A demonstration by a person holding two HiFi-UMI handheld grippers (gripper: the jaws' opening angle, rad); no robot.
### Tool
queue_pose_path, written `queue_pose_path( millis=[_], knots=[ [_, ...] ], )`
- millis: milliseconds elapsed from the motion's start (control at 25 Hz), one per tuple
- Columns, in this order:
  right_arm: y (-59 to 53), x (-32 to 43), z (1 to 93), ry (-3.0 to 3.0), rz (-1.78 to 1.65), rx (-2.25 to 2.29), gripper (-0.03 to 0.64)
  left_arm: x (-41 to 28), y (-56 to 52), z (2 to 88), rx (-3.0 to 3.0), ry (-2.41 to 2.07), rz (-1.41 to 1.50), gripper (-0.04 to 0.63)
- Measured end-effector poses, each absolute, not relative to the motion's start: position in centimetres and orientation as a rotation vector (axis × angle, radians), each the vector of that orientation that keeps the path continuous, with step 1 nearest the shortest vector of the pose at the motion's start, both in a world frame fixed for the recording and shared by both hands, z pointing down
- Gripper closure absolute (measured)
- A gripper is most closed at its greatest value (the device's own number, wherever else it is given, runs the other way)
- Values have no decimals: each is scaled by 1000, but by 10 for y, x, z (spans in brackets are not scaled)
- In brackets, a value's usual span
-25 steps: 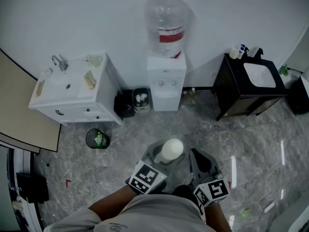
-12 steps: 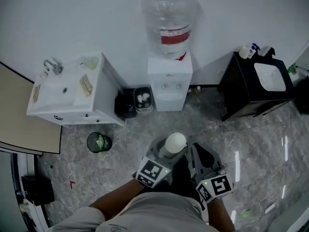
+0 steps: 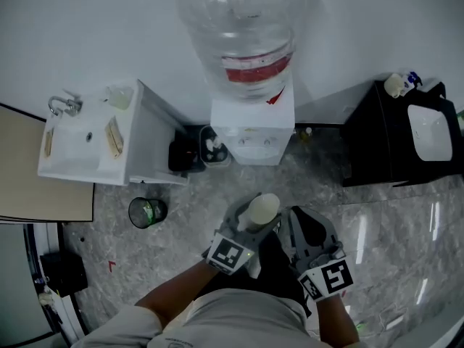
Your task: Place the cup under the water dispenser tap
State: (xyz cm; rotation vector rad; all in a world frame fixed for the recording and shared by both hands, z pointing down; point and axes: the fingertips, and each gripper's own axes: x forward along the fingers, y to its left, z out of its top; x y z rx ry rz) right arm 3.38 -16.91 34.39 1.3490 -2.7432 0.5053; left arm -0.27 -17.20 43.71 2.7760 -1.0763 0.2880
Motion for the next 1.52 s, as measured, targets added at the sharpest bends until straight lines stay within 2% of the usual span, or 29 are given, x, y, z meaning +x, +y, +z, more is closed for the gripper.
queue_pose_path(
  millis=[240,640,840,1080,1520],
  knots=[
    [-237,31,381,-2750,534,1313,600,-8,-237,509,2735,-1125,349,311],
    [-285,25,521,-2680,635,1397,600,-21,-324,734,2672,-1147,467,311],
    [-298,32,576,-2643,674,1442,600,-16,-355,817,2648,-1158,484,311],
    [-309,50,610,-2620,673,1477,600,-8,-385,877,2604,-1227,519,311],
    [-312,63,635,-2609,691,1472,600,-14,-418,927,2506,-1359,579,310]
  ],
)
